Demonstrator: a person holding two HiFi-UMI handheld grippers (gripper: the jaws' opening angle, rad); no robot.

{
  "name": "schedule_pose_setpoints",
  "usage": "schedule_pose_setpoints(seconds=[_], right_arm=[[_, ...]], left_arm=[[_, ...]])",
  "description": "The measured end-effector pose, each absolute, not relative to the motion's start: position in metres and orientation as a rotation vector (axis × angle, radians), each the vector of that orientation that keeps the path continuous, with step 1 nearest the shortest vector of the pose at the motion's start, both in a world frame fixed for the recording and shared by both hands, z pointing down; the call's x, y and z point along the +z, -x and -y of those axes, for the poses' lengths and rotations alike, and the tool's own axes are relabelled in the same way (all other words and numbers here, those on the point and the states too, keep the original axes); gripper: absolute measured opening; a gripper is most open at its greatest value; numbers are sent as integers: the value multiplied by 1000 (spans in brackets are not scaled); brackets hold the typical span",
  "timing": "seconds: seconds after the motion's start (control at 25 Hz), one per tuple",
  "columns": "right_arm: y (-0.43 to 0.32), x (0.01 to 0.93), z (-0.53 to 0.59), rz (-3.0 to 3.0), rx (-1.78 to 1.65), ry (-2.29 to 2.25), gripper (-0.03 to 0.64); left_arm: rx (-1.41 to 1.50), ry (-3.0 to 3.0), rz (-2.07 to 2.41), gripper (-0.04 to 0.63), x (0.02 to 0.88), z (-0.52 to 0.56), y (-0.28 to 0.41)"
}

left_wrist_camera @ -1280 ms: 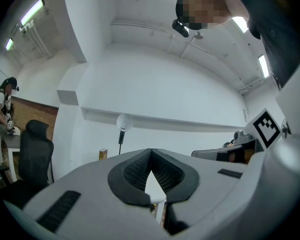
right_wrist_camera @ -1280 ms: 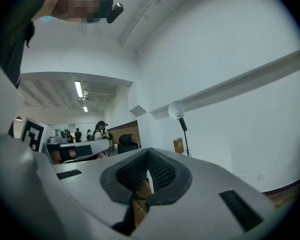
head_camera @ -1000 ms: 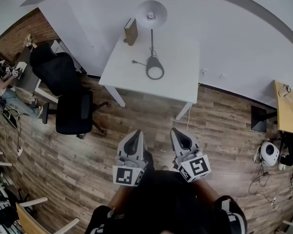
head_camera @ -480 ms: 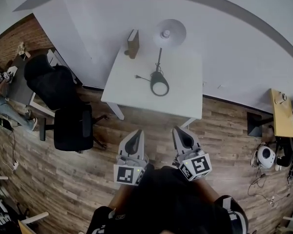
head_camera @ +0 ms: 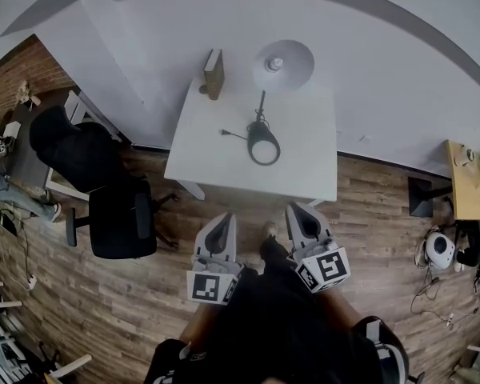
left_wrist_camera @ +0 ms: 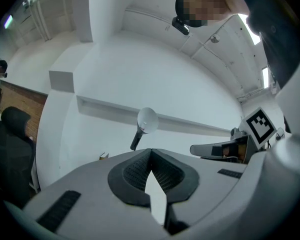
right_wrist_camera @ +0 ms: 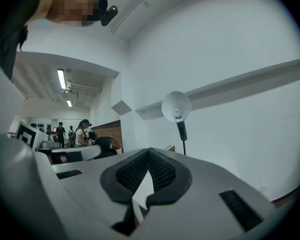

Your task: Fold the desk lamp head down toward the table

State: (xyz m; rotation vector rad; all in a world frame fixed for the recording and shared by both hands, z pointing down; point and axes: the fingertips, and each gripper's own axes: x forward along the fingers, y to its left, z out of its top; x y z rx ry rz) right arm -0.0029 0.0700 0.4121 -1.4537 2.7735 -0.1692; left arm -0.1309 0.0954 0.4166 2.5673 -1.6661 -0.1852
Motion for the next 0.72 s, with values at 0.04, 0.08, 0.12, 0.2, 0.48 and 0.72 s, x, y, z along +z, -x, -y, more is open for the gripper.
schedule_pose_setpoints(seconds=[0.04, 0.08, 0.12, 0.2, 0.48, 0.72], right_arm=[[2, 414, -61, -2772, -173, 1451, 11], [3, 415, -51, -2773, -177, 1445, 11], [3, 416, -41, -2775, -182, 1435, 11], [2, 416, -22, -2785, -188, 1407, 11], [-16, 410, 46, -2827, -189, 1297, 11], [-31, 408, 96, -2863, -175, 1224, 11]], left_arm=[[-184, -2568, 1672, 23, 417, -87, 131], [-181, -2566, 1679, 23, 417, -78, 131], [-177, -2561, 1686, 23, 417, -69, 130], [-169, -2555, 1701, 23, 415, -49, 127], [-173, -2521, 1767, 23, 403, 23, 100], [-167, -2490, 1827, 23, 394, 68, 84]])
